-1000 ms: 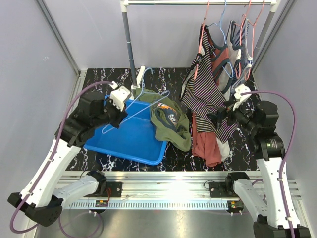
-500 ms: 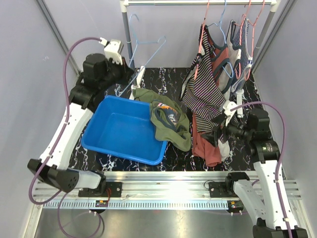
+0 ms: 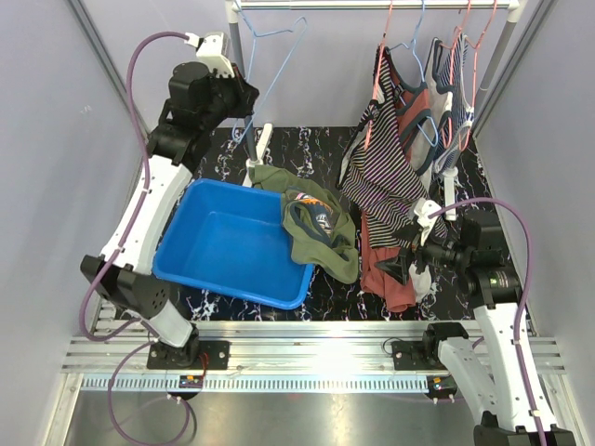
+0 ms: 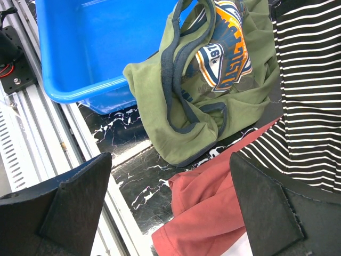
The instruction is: Remove the tank top from the hanger
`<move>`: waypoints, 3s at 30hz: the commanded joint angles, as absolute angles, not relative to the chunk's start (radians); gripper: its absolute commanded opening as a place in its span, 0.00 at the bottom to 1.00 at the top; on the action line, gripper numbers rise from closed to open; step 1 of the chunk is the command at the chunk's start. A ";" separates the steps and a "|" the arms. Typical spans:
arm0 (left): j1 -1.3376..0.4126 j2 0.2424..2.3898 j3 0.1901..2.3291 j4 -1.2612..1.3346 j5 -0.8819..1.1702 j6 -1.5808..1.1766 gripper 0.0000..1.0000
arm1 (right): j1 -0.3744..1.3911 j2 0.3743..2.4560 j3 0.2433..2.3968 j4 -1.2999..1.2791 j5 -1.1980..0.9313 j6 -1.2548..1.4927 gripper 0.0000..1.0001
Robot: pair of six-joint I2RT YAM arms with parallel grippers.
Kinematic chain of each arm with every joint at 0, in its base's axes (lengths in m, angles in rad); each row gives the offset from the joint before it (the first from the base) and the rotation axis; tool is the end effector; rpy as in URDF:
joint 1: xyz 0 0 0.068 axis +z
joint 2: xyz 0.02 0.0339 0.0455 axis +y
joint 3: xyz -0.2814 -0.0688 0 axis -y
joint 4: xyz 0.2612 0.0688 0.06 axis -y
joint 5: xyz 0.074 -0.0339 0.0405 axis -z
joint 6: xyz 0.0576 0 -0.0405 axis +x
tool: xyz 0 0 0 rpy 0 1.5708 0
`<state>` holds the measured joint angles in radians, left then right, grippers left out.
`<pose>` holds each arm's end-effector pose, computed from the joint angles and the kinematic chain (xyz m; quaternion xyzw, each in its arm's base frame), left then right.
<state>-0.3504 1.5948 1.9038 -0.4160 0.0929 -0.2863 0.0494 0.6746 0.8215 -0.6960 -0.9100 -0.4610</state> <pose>0.3625 -0.1382 0.5174 0.0548 0.7417 -0.2418 0.6232 0.1407 0.0525 0.3298 -0.4057 0.7040 0.2855 0.5082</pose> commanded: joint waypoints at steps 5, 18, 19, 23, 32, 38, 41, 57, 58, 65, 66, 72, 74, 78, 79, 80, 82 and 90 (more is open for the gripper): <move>-0.336 1.699 2.032 -0.408 0.032 -0.311 0.00 | 0.046 0.653 0.815 -0.664 -0.931 -0.463 1.00; -0.334 1.733 2.057 -0.431 0.083 -0.324 0.37 | 0.048 0.644 0.815 -0.686 -0.940 -0.489 1.00; -0.336 1.717 2.059 -0.433 0.086 -0.321 0.63 | 0.048 0.644 0.815 -0.692 -0.940 -0.498 1.00; -0.337 1.635 2.017 -0.448 0.072 -0.302 0.97 | 0.048 0.652 0.816 -0.704 -0.943 -0.525 1.00; -0.336 1.265 1.619 -0.514 0.023 -0.469 0.99 | 0.048 0.689 0.818 -0.696 -0.957 -0.515 0.99; -0.336 1.043 1.276 -0.545 0.067 -0.782 0.99 | 0.046 0.703 0.816 -0.699 -0.948 -0.506 1.00; -0.344 0.976 1.116 -0.500 0.162 -0.908 0.99 | 0.046 0.704 0.804 -0.696 -0.946 -0.494 1.00; -0.563 1.316 0.930 -0.114 0.041 -0.996 0.99 | 0.048 0.681 0.773 -0.670 -0.933 -0.451 1.00; -0.566 1.333 0.930 -0.104 0.038 -0.997 0.99 | 0.048 0.680 0.773 -0.670 -0.933 -0.449 1.00; -0.601 1.407 0.916 -0.048 0.017 -1.002 0.90 | 0.048 0.678 0.764 -0.666 -0.925 -0.451 1.00; -0.600 1.410 0.913 -0.038 0.023 -1.002 0.84 | 0.048 0.680 0.764 -0.664 -0.925 -0.449 1.00; -0.600 1.384 0.884 0.020 0.015 -0.967 0.12 | 0.046 0.678 0.765 -0.663 -0.923 -0.446 1.00; -0.600 1.343 0.873 0.037 0.005 -0.921 0.00 | 0.048 0.670 0.776 -0.667 -0.923 -0.446 1.00; -0.600 1.215 0.844 0.110 0.009 -0.848 0.00 | 0.046 0.654 0.802 -0.670 -0.916 -0.436 1.00; -0.600 1.182 0.854 0.118 0.018 -0.806 0.00 | 0.046 0.650 0.813 -0.672 -0.910 -0.436 1.00; -0.601 1.152 0.868 0.114 0.017 -0.784 0.00 | 0.046 0.647 0.819 -0.679 -0.905 -0.436 1.00; -0.600 1.063 0.931 0.085 0.014 -0.714 0.00 | 0.046 0.640 0.834 -0.686 -0.899 -0.436 1.00; -0.586 0.972 1.320 0.006 -0.005 -0.468 0.00 | 0.048 0.621 0.833 -0.670 -0.888 -0.405 1.00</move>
<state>-0.5949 0.9810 1.1511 -0.0513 0.0257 -0.6106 0.0494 0.6262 0.8001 -0.7002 -0.8997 -0.4313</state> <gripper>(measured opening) 0.023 0.994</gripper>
